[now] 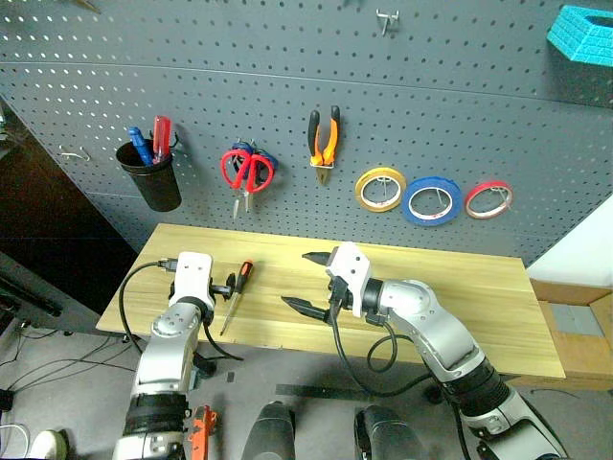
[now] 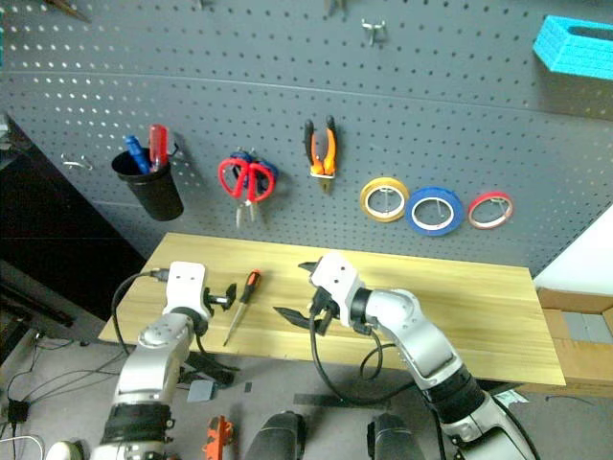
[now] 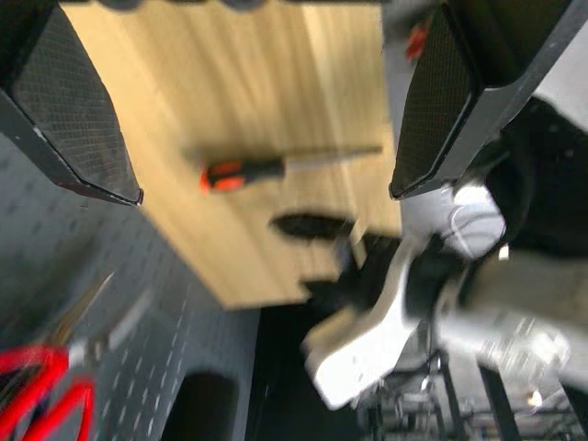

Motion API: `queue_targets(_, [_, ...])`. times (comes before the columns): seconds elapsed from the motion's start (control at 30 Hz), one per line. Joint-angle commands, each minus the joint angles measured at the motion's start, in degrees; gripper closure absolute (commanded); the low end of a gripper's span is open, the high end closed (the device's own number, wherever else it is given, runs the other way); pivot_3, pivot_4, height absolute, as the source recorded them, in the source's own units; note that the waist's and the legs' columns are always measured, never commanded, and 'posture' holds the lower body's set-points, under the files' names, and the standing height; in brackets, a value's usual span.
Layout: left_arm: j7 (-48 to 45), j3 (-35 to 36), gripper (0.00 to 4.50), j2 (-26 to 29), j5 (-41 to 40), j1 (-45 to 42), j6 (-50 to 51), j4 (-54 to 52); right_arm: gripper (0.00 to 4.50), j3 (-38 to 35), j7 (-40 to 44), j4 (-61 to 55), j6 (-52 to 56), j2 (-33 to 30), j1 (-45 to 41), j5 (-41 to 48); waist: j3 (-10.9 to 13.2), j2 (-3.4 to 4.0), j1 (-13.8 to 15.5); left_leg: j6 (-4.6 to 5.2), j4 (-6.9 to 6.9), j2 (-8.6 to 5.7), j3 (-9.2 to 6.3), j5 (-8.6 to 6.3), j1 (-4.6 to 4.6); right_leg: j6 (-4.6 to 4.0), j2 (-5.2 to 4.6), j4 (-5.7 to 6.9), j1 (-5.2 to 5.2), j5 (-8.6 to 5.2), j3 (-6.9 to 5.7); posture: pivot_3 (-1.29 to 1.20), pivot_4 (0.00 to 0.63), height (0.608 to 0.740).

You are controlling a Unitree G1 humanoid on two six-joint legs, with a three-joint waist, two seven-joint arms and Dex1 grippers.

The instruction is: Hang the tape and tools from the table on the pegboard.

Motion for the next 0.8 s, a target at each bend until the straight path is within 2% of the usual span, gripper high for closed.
queue_targets(0.03, [-3.5, -1.2, 0.04, 1.5, -0.7, -3.3, -1.0, 5.4, 0.0, -0.2, 0.6, -0.9, 0.8, 0.8, -2.1, 0.0, 0.7, -0.03, 0.0, -0.01, -0.01, 0.0, -0.02, -0.03, -0.01, 0.21, -0.01, 0.01, 0.0, 0.03, -0.01, 0.17, 0.257, 0.74])
queue_targets(0.33, [-11.0, -5.7, 0.04, 2.2, 0.5, -16.2, -10.7, 30.3, 0.0, -1.3, -0.4, -0.1, 2.6, 3.0, -4.2, -0.1, 4.4, 0.03, -0.6, -0.02, 0.0, -0.03, -0.38, -0.06, -0.54, 0.29, -0.04, -0.02, -0.28, 0.03, -0.31, 0.13, 0.328, 0.74])
queue_targets(0.63, [-9.6, -6.7, 0.04, 4.2, 2.7, -21.7, -13.5, 40.6, 0.0, -2.4, -1.1, 0.5, 3.1, 3.3, -4.5, -0.2, 6.1, 0.16, -2.0, -0.03, -0.01, -0.08, -1.03, -0.06, -0.78, 0.27, -0.15, -0.01, -0.28, 0.02, -0.96, 0.12, 0.346, 0.74])
queue_targets(0.73, [-9.6, -7.1, 0.66, 4.6, 3.0, -21.6, -12.1, 40.6, 0.0, -2.5, -1.2, 0.9, 2.7, 3.4, -4.7, -0.2, 6.1, 0.25, -2.4, -0.03, -0.02, -0.09, -1.28, -0.06, -0.81, 0.19, -0.15, 0.04, -0.24, -0.03, -1.19, 0.12, 0.34, 0.74])
queue_targets(0.8, [-9.7, -7.3, 1.31, 4.7, 2.9, -21.0, -11.0, 39.2, 0.0, -2.5, -1.3, 1.2, 2.4, 3.5, -4.9, -0.3, 6.1, 0.25, -2.7, -0.04, -0.01, -0.09, -1.36, -0.05, -0.81, 0.16, -0.14, 0.07, -0.22, -0.05, -1.27, 0.13, 0.337, 0.74])
